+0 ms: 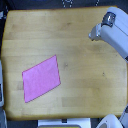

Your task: Folding a cloth

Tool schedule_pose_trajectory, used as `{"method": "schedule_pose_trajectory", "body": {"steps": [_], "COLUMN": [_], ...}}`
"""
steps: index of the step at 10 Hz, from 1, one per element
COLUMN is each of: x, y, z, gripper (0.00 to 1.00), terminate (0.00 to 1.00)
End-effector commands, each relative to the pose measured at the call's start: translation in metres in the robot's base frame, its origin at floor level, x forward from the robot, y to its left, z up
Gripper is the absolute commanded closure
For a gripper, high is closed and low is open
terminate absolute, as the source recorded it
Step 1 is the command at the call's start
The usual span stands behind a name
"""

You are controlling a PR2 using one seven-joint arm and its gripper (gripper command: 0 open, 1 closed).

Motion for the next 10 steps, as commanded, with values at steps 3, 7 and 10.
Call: {"method": "schedule_pose_trajectory", "body": {"steps": [3, 7, 10], "x": [-0.006, -0.012, -0.022], "y": [0.016, 0.094, 0.187], "z": [-0.017, -0.041, -0.051], "gripper": [0.00, 0.00, 0.00], "terminate": [0.00, 0.00, 0.00]}}
